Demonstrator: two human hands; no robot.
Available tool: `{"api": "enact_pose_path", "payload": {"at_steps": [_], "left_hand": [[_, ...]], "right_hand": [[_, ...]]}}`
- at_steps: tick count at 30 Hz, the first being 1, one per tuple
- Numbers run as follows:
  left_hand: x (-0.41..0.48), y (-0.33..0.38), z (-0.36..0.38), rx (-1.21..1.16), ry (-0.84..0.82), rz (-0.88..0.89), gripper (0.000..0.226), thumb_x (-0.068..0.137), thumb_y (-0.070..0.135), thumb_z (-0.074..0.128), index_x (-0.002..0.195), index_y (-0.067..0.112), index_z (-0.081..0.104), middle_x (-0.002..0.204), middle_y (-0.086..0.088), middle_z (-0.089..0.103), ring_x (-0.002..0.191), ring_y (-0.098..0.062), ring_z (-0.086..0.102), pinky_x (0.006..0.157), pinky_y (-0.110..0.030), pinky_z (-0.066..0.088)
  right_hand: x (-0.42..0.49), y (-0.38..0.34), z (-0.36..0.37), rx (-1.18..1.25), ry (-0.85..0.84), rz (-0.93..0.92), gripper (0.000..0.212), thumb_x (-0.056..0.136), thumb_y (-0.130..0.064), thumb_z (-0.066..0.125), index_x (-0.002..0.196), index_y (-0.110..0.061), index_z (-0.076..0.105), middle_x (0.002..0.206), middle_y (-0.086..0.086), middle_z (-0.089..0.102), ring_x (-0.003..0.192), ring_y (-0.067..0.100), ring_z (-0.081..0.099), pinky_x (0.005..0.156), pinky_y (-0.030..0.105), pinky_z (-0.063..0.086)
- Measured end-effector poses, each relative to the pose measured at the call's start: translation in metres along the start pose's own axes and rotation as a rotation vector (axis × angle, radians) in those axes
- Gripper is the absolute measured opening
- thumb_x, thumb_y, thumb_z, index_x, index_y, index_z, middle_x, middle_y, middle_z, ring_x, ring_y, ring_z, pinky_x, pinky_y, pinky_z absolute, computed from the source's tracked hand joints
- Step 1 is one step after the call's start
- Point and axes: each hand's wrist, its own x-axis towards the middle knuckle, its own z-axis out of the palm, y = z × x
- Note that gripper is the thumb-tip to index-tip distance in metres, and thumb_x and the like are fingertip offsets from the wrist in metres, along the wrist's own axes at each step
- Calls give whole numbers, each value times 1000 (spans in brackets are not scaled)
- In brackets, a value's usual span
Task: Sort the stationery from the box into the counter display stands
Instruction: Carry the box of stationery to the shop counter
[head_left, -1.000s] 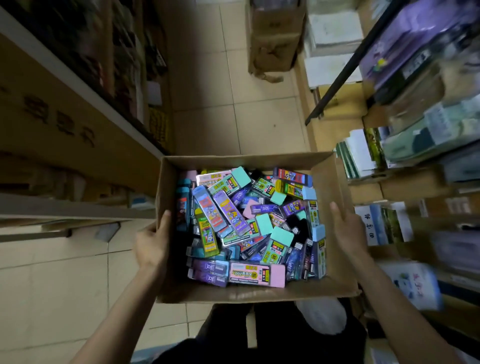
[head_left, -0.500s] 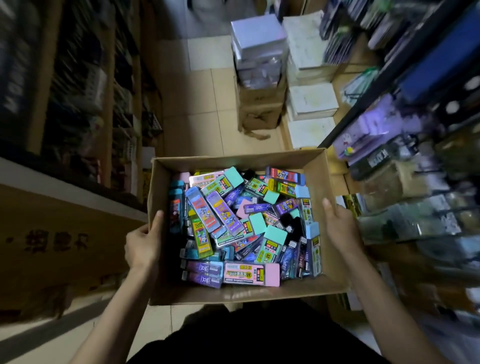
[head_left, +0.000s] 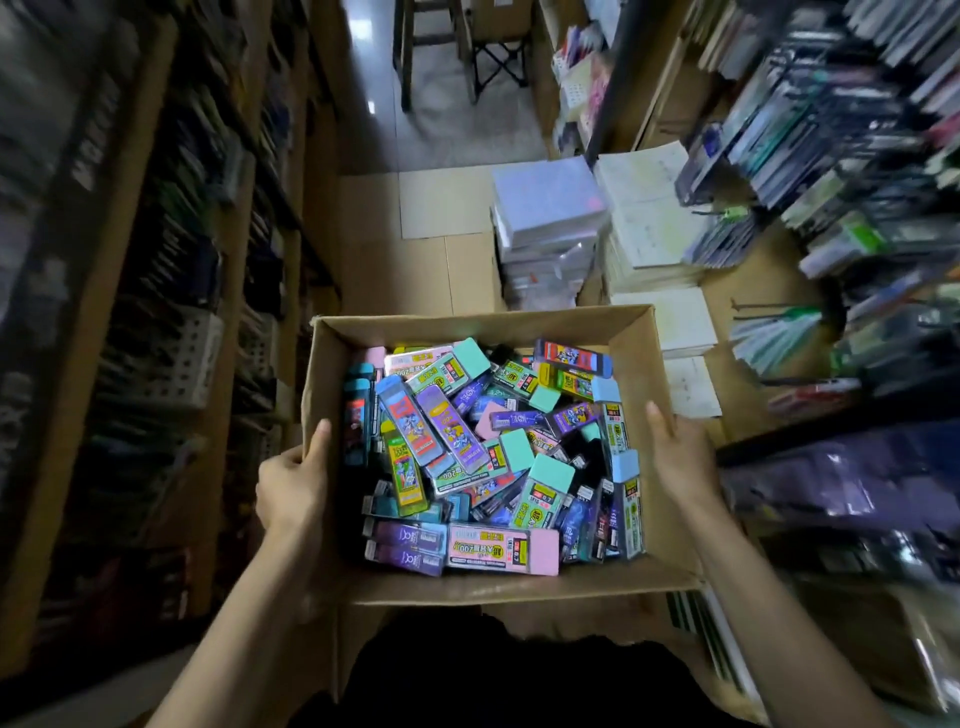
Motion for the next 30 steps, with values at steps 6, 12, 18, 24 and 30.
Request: {"api": "enact_pose_path", "payload": {"at_steps": [6, 12, 18, 24, 30], "left_hand": [[108, 105, 21, 34, -13, 19, 50, 85, 60, 54, 79, 13, 69, 67, -11, 60, 82, -36, 61, 70, -35, 39], [203, 203, 48, 39, 7, 45, 54, 85, 61, 53, 86, 11, 72, 77, -14, 64, 86, -37, 63, 73, -38, 44], [284, 293, 81, -49, 71, -6, 55, 84, 62, 54, 71, 9, 66, 71, -15, 64, 79, -36, 63, 73, -41, 47], [366, 388, 107, -83, 95, -64, 52, 84, 61, 54, 71, 12, 65, 73, -16, 65, 79, -37, 61, 77, -41, 47], [480, 466, 144, -53, 75, -52, 53, 84, 63, 52, 66, 15, 63, 70, -14, 61, 79, -36, 59, 70, -37, 42]], "right_hand": [[96, -84, 31, -11, 12, 77, 45, 99, -37, 39, 58, -19, 40, 55, 1, 42, 53, 20, 41, 50, 30, 26], [214, -168, 56, -23, -1, 62, 46, 98, -40, 39, 62, -13, 46, 58, 3, 46, 57, 23, 46, 50, 29, 28], [347, -266, 79, -12, -37, -39, 45, 99, -38, 40, 64, -11, 46, 56, 4, 44, 54, 22, 43, 52, 30, 28], [458, -365, 97, -27, -54, -98, 49, 99, -40, 39, 89, 2, 63, 83, 26, 65, 79, 40, 60, 71, 41, 48], [566, -434, 142, -86, -23, -29, 49, 98, -43, 40, 96, 0, 63, 98, 24, 65, 93, 41, 59, 77, 41, 44]]}}
